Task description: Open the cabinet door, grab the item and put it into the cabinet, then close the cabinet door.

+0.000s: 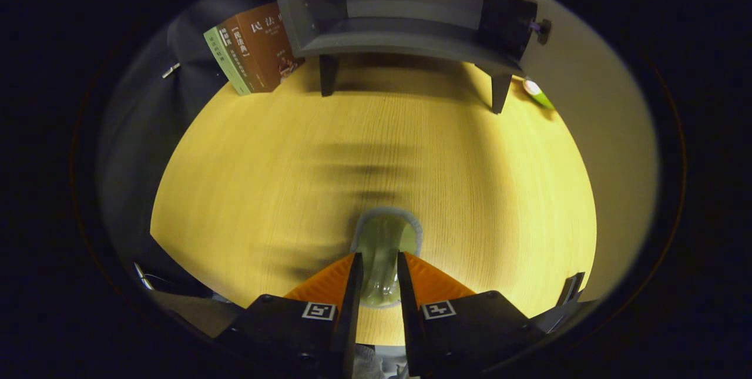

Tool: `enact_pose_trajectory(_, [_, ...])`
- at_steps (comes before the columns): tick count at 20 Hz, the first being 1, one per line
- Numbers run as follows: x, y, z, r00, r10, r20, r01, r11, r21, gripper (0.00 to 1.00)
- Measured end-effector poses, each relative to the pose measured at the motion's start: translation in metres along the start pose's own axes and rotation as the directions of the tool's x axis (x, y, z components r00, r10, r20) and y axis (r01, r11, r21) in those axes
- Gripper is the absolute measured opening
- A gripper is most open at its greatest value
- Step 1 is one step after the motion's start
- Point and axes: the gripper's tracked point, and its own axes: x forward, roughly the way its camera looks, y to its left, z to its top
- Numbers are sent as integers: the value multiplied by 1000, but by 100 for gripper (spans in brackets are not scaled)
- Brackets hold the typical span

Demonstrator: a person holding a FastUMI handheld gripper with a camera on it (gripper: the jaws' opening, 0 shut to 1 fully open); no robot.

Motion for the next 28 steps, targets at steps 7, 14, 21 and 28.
enact_pose_trajectory(7, [15,0,-10,996,7,-93,-12,999,-52,26])
enact_pose_trajectory(14, [-30,-8,29,999,53,-4,-53,998,-38,25])
enact_pose_trajectory(21, [-102,-6,115,960,152,235,-163,986,30,18])
enact_pose_trajectory(28, [-194,6,208,866,208,454,-183,978,-99,12])
